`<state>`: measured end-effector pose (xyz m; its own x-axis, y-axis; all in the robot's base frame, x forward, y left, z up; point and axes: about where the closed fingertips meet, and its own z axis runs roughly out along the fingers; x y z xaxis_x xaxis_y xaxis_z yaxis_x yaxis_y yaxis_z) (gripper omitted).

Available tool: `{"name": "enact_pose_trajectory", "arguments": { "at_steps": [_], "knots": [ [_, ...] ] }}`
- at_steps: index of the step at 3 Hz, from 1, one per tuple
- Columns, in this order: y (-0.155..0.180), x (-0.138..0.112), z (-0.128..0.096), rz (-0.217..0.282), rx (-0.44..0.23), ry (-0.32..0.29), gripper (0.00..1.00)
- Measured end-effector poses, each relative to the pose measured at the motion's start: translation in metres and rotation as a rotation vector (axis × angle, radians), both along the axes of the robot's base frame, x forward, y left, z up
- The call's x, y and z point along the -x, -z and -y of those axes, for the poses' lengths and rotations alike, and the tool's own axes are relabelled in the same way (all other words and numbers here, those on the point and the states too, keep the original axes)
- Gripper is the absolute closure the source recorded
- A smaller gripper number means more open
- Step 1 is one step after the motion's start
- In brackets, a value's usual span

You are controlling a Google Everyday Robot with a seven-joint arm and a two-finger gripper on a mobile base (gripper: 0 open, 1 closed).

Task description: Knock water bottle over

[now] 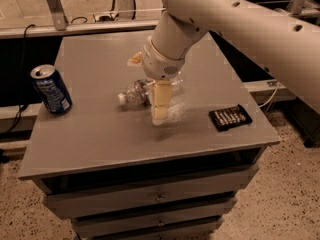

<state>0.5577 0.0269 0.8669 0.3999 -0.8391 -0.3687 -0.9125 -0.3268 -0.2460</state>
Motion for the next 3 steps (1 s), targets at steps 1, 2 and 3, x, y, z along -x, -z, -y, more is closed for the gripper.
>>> {"name": "enact_pose_trajectory", "arguments": {
  "at_steps": [1,2,3],
  "knots": [
    [-0.005,-0.008,0.016,-0.040,-0.072,0.034,0.00],
    [-0.023,-0.031,0.054,-0.066,-0.214,0.094,0.00],
    [-0.060,-0.053,0.100,-0.022,-0.336,0.148,0.00]
  ]
}}
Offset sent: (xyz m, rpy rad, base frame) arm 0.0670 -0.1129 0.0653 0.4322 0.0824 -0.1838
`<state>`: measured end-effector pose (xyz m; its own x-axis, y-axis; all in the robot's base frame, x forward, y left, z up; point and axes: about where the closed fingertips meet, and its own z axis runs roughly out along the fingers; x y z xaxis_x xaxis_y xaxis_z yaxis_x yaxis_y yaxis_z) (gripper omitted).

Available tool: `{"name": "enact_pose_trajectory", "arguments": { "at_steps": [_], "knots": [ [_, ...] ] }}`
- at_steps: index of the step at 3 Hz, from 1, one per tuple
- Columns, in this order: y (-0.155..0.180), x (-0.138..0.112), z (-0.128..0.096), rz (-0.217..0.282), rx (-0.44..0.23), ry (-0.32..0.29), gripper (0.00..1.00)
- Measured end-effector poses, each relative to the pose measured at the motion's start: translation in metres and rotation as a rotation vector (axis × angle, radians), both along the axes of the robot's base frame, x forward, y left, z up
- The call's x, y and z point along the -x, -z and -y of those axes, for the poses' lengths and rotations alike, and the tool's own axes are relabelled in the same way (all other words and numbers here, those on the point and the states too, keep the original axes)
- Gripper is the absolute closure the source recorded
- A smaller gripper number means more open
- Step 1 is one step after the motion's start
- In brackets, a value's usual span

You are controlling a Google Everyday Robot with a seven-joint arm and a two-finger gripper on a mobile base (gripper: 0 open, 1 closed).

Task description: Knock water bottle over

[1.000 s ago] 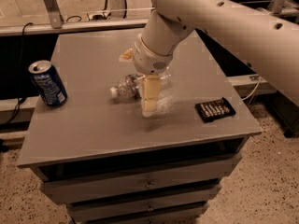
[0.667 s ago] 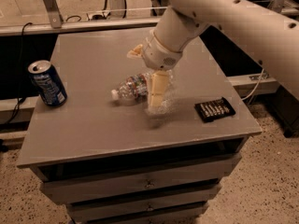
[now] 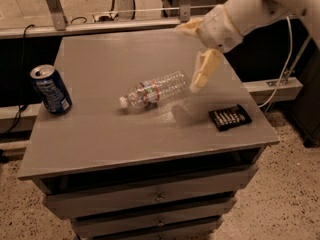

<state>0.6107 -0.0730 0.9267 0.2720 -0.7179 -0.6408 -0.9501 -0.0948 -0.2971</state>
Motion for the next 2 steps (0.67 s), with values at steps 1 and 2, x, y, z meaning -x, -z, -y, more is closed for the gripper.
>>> {"name": "enact_pose_trajectory", "arguments": {
  "at_steps": [1,2],
  "knots": [
    [-0.038,-0.003,0.044,0.070,-0.100,0.066,0.00],
    [-0.046,-0.001,0.054,0.082,-0.118,0.082,0.00]
  ]
}}
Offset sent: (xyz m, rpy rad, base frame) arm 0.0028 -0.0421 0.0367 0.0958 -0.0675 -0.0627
